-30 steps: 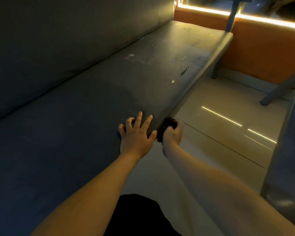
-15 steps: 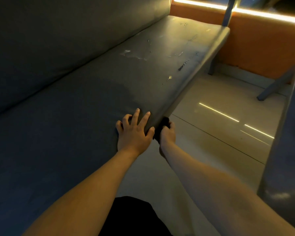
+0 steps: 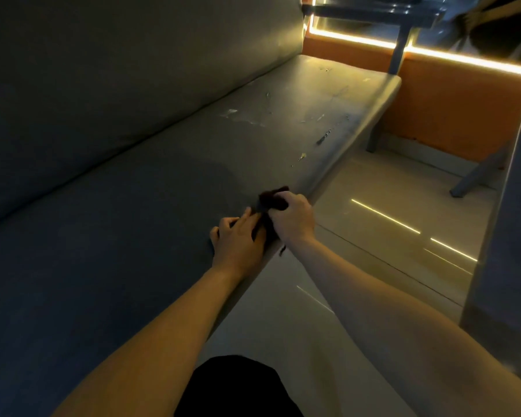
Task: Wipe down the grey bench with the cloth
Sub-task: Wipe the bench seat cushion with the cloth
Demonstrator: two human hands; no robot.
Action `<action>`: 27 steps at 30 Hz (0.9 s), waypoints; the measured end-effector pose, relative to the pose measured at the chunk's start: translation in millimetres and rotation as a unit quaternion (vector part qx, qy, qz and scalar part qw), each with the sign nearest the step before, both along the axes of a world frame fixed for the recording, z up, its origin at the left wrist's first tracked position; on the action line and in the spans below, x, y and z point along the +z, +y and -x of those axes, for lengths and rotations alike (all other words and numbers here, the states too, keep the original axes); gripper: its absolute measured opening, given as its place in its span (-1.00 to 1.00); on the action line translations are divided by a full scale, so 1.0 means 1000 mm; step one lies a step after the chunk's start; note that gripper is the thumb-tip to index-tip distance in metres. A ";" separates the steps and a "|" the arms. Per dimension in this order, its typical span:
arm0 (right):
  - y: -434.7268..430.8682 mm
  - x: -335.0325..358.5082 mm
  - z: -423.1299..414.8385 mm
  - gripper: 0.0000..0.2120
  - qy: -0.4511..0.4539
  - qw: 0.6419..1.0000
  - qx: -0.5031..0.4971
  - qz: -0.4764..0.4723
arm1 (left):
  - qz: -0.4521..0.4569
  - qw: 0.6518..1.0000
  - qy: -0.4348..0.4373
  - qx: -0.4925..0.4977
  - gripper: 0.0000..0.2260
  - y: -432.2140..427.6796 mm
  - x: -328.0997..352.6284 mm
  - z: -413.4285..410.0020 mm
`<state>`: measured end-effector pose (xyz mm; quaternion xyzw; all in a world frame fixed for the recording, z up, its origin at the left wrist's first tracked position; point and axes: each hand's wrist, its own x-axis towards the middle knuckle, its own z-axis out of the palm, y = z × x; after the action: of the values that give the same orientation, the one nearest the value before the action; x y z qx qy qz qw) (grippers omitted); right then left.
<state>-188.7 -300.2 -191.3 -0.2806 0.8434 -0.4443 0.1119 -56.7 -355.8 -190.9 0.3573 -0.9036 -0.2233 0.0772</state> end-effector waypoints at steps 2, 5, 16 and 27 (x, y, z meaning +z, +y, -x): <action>-0.003 0.006 -0.008 -0.73 0.069 0.993 0.092 -0.039 | -0.032 0.997 0.062 0.035 -0.68 -0.007 0.005 0.002; -0.005 0.001 -0.013 -0.64 0.161 0.969 0.153 -0.107 | -0.024 0.997 0.027 0.066 -0.59 -0.018 0.007 0.013; -0.027 0.003 0.063 -0.52 0.206 0.953 0.088 -0.205 | 0.060 0.995 -0.020 0.078 -0.42 -0.016 -0.013 0.018; -0.051 0.010 0.019 -0.63 0.170 0.958 0.157 -0.167 | 0.035 0.996 0.021 0.085 -0.40 -0.019 -0.013 0.017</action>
<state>-207.7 -351.7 -180.9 -0.4584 0.8575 -0.2196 0.0802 -73.8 -374.3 -204.3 0.4252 -0.8754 -0.1916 0.1271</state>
